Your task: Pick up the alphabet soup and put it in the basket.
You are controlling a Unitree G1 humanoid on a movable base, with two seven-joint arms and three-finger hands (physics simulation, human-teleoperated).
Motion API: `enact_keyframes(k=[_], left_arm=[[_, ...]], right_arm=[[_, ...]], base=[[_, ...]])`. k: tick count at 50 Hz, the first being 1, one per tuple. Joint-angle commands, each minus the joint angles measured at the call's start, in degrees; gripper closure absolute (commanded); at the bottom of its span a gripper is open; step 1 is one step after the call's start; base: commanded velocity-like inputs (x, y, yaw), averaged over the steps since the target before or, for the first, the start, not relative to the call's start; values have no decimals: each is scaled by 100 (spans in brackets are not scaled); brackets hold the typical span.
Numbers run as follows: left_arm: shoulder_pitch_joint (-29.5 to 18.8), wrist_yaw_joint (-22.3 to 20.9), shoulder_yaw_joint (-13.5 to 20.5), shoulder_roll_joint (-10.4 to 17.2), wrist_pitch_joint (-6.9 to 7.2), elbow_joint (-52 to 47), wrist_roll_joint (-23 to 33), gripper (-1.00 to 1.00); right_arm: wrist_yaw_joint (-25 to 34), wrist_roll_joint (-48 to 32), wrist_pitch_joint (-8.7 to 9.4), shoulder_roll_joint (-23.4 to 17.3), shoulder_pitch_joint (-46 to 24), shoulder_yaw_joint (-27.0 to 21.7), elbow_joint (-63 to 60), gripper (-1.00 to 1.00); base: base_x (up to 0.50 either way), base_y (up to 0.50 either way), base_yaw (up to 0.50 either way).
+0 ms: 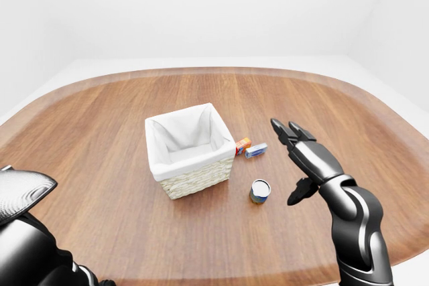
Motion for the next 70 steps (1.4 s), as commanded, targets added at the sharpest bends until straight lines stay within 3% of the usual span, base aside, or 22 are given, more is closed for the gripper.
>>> enact_keyframes(k=[1, 9, 19, 39, 70], left_arm=[[7, 28, -5, 15, 0, -4, -24, -100], [11, -25, -33, -10, 0, -4, 41, -100], [2, 22, 2, 25, 0, -4, -37, -100], [37, 182, -28, 138, 0, -4, -238, -100], [67, 102, -49, 141, 0, -4, -83, -100]], right_arm=[[-141, -111, -249, 158, 386, 53, 293, -100], [-482, -171, -526, 189, 611, 145, 533, -100], [-918, -323, -711, 312, 876, 363, 840, -100], [-2249, -622, -712, 258, 540, 839, 2500, -100], [-3347, -668, -712, 235, -585, 1166, 4566, -100]], base=[[0, 0, 0], [0, 0, 0], [0, 0, 0], [0, 0, 0], [0, 0, 0]])
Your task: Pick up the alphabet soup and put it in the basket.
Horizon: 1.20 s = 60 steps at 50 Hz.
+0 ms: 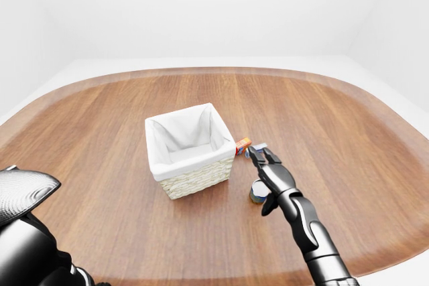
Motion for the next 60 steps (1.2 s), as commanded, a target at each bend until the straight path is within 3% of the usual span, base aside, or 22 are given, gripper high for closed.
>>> enact_keyframes(k=[1, 20, 32, 60], left_arm=[[-10, -42, 16, -20, 0, 0, 63, -100], [-79, 21, 158, -45, 0, 0, -13, -100], [-47, 75, 116, 133, 0, 0, -75, -100], [-111, -12, 276, 25, 0, 2, -59, -100]], right_arm=[[-314, -14, 0, -1, -350, 102, 622, -100], [-862, -102, 0, -14, -877, 165, 1697, -100], [-1293, -79, 0, -55, -1127, 206, 2467, -100], [-1972, -96, 0, -8, -1705, 345, 3879, -100]], base=[[0, 0, 0], [0, 0, 0], [0, 0, 0], [0, 0, 0]])
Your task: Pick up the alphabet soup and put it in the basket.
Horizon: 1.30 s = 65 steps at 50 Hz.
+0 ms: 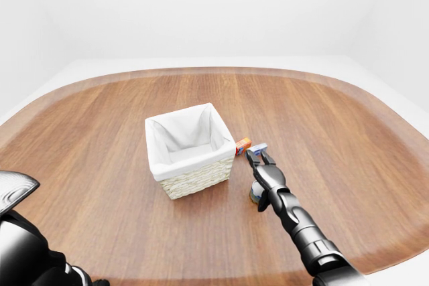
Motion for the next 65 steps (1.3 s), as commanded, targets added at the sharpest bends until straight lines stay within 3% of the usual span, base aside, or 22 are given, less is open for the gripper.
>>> enact_keyframes(k=[1, 44, 45, 47, 48, 50, 65], left_arm=[[-16, -30, 52, -28, 0, -1, 6, -100], [54, 117, 13, 43, 0, -3, -178, -100], [53, 108, 9, 37, 0, -3, -166, -100], [51, 99, 9, 31, 0, -3, -156, -100], [51, 90, 15, 25, 0, -3, -153, -100], [46, 100, 23, 23, 0, -3, -169, -100], [13, 104, 33, 47, 0, -3, -153, -100]], right_arm=[[-177, 4, 0, 7, -131, 39, 345, -100], [-838, -57, 0, 132, -338, 204, 1377, -100], [-837, -56, 0, 133, -336, 205, 1370, -48], [-835, -54, 0, 132, -334, 207, 1365, -48], [-793, -52, 0, 134, -302, 213, 1283, 84], [-755, -50, 0, 123, -287, 206, 1202, 96], [-867, -52, 0, 122, -337, 207, 1369, 95]], base=[[0, 0, 0], [0, 0, 0], [0, 0, 0], [0, 0, 0], [0, 0, 0], [0, 0, 0], [0, 0, 0]])
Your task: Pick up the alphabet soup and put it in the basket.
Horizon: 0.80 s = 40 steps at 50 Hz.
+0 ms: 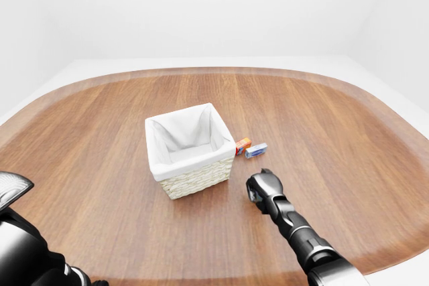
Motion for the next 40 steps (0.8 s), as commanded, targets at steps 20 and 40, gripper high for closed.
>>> enact_keyframes(k=[20, 40], left_arm=[[-12, 35, 6, 33, 0, -4, -47, -100], [1, 35, -31, 39, 0, -4, -43, -100]], right_arm=[[768, 110, 0, -111, 476, -47, -1301, 92], [4639, 196, 830, -45, 1463, -459, -6276, 91]], base=[[0, 0, 0], [0, 0, 0]])
